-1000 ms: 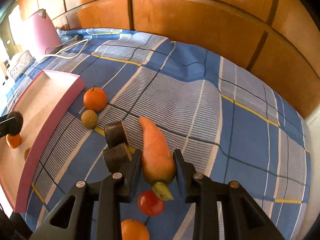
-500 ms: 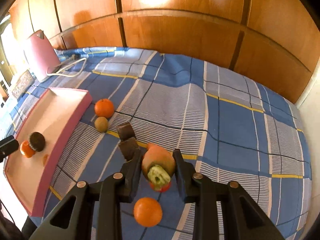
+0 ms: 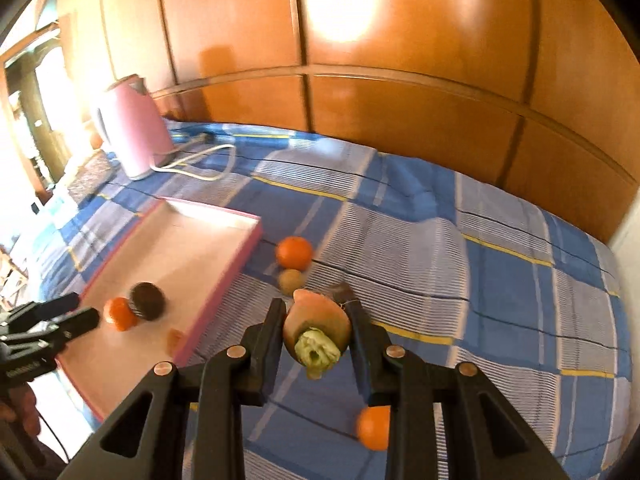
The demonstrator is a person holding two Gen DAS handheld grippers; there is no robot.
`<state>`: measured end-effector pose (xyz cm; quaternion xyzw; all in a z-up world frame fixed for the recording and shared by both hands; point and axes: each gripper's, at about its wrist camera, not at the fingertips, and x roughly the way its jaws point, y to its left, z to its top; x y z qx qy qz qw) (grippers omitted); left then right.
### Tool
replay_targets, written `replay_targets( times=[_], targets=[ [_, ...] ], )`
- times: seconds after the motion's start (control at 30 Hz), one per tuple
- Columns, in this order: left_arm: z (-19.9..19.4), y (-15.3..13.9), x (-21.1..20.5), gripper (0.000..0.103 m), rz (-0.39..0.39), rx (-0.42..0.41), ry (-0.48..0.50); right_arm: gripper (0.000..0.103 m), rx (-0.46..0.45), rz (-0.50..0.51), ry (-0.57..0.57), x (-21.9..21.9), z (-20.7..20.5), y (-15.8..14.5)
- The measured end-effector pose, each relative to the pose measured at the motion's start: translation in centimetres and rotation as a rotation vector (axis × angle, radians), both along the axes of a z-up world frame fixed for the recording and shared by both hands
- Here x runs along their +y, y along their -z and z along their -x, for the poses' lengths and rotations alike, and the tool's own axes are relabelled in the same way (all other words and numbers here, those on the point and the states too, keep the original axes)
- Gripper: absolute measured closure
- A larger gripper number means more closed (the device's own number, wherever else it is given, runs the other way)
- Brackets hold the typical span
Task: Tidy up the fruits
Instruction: 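Lower the carrot into the tray and open the right tool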
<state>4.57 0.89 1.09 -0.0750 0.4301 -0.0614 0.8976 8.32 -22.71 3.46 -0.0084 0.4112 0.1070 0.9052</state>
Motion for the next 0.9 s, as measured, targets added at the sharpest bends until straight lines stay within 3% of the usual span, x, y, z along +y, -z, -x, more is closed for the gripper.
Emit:
replay_targets(
  times=[0.27,0.47,0.67,0.9],
  targets=[
    [0.4,-0.3,2.0,0.038,0.001,-0.010,-0.048,0.073,0.002,-0.026,-0.105,6.6,-1.1,0.3],
    [0.7,-0.2,3.6,0.038,0.008,-0.007,-0.089,0.072,0.022,-0.064,-0.119,10.7,-2.1,1.4],
    [1.0,0.0,4.6,0.038,0.010,-0.004,-0.110,0.070,0.082,-0.127,-0.199,13.1,-1.2,2.6],
    [1.1,0.0,4.9,0.038,0.016,0.002,-0.126,0.070,0.100,-0.123,-0.217,13.3,0.3,2.9]
  ],
)
